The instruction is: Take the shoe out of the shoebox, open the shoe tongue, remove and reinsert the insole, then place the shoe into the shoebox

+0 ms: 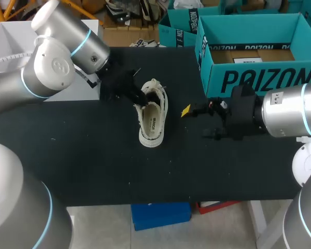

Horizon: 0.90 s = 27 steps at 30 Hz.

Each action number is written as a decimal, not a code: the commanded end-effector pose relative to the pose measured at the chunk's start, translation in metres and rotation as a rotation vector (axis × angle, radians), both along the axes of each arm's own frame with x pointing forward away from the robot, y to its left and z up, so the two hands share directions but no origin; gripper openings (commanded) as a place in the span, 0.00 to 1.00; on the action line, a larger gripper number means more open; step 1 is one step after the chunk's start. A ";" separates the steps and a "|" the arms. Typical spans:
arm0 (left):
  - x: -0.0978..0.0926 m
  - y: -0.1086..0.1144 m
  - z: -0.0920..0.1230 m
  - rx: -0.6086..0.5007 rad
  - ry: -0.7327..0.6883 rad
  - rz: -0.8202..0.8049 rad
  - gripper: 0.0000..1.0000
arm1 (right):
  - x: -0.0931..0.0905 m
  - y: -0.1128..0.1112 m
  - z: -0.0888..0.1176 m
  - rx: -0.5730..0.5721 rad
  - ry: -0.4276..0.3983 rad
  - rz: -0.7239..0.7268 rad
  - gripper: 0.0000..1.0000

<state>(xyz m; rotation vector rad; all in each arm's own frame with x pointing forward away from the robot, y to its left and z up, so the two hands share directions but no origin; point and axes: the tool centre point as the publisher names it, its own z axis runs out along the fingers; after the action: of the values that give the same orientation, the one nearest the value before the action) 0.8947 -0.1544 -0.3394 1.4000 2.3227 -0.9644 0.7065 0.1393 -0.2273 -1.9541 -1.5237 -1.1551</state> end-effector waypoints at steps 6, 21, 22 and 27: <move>-0.004 -0.009 -0.024 0.003 0.032 0.004 0.00 | 0.000 0.001 0.000 0.000 0.000 0.000 1.00; 0.001 0.003 0.009 -0.052 -0.019 0.013 0.00 | 0.000 0.001 0.000 0.000 0.000 0.000 1.00; 0.001 0.004 0.011 -0.048 -0.032 0.017 0.00 | 0.000 0.001 0.000 0.000 0.000 0.000 1.00; 0.020 0.003 0.010 -0.045 -0.064 0.061 0.00 | 0.000 0.001 0.000 0.000 0.000 0.000 1.00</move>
<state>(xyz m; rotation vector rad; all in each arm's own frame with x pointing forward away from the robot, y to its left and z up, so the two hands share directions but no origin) 0.9140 -0.1496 -0.3268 1.3286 2.2651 -0.9482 0.7065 0.1393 -0.2272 -1.9540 -1.5238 -1.1551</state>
